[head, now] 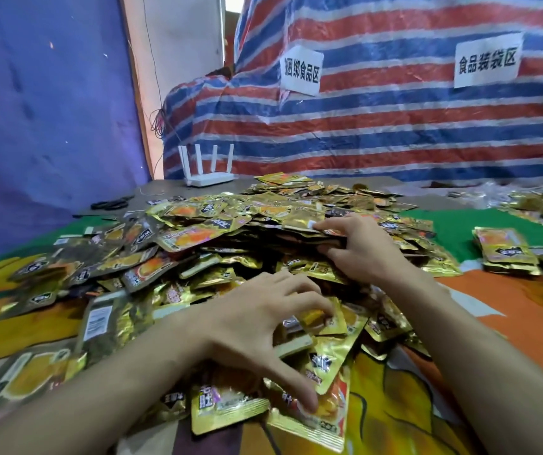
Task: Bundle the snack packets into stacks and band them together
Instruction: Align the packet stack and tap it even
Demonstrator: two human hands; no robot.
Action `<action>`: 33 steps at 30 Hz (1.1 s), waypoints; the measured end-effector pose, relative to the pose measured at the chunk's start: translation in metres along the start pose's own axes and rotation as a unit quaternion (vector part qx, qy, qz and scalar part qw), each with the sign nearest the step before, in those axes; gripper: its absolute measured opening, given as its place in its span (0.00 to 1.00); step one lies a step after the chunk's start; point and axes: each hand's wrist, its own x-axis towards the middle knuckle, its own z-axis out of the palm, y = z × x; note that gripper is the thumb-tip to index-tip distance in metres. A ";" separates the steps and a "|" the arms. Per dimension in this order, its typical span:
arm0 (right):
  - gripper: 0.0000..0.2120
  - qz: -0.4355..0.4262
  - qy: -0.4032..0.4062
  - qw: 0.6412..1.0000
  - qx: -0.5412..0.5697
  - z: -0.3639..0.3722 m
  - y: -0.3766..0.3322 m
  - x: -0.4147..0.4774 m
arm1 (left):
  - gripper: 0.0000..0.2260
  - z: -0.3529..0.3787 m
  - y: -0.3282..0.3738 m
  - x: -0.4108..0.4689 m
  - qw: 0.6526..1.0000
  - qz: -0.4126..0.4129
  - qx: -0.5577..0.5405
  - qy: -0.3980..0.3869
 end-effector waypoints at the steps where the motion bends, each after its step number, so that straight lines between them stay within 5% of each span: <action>1: 0.19 -0.006 0.016 1.000 0.001 0.000 0.000 0.000 | 0.38 0.002 -0.004 -0.001 0.999 0.016 -0.024 0.027; 8: 0.15 -0.029 0.081 0.996 0.004 -0.001 -0.003 -0.005 | 0.28 0.009 -0.038 0.018 0.985 0.077 0.025 0.155; 13: 0.16 -0.030 0.086 0.996 0.003 0.002 -0.002 -0.002 | 0.20 0.010 -0.059 0.035 0.951 0.148 0.166 0.214; 23: 0.15 -0.024 0.111 0.993 0.013 0.004 0.002 0.003 | 0.21 -0.001 -0.080 0.055 0.906 0.258 0.261 0.211; 27: 0.13 -0.038 0.135 0.989 0.052 0.004 0.003 -0.001 | 0.29 0.005 -0.078 0.046 0.939 0.169 0.195 0.229; 29: 0.11 -0.039 0.157 0.984 0.075 0.002 0.006 0.000 | 0.31 0.007 -0.078 0.042 0.961 0.105 0.065 0.246; 31: 0.10 -0.043 0.185 0.977 0.096 0.000 0.008 0.002 | 0.32 0.009 -0.076 0.041 0.948 0.031 -0.091 0.305; 33: 0.09 -0.060 0.223 0.964 0.130 -0.002 0.008 0.004 | 0.21 0.008 -0.074 0.040 0.908 -0.026 -0.148 0.391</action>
